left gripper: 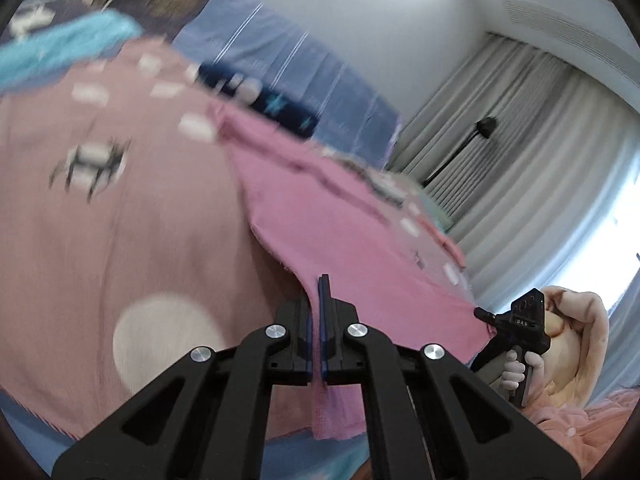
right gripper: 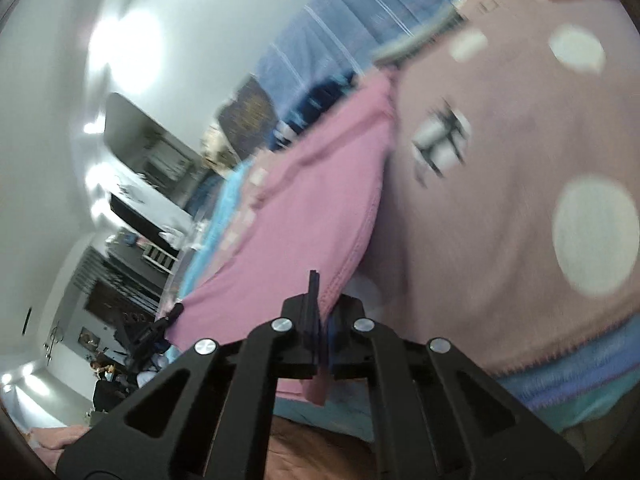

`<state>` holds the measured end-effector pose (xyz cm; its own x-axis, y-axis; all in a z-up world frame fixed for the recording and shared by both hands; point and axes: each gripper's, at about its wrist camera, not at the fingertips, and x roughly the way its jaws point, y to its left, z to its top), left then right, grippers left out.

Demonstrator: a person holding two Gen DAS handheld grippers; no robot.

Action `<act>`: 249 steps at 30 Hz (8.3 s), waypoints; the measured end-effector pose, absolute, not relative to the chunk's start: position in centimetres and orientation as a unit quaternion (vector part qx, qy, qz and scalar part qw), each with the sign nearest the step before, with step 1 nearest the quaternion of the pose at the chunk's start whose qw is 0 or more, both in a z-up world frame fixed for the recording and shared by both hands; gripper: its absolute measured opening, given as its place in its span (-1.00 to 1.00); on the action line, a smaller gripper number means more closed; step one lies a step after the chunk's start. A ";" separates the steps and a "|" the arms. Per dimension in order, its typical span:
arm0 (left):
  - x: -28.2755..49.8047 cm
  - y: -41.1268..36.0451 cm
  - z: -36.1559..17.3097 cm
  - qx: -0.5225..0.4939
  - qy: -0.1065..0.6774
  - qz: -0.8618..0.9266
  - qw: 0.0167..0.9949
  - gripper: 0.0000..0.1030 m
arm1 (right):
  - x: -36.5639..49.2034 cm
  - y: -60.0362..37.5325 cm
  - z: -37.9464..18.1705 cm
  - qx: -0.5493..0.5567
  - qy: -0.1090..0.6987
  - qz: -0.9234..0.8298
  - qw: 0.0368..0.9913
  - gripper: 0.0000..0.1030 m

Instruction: Fold small clothes

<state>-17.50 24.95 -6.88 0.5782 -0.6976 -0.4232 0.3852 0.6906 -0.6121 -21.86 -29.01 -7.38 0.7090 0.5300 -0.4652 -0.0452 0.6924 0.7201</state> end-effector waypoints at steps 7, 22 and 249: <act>-18.3 23.9 -9.4 -0.207 0.382 -0.300 0.849 -0.27 | -22.8 -28.2 -10.1 0.338 0.385 0.151 0.845 -0.82; -19.3 24.9 -3.6 -0.265 0.274 -0.368 0.848 -0.97 | -23.3 -29.5 -6.2 0.392 0.292 0.212 0.846 -0.95; 1.7 18.9 -8.1 -0.090 0.408 -0.254 0.872 -0.97 | 22.4 17.5 -4.9 -0.241 0.473 0.200 0.824 -0.96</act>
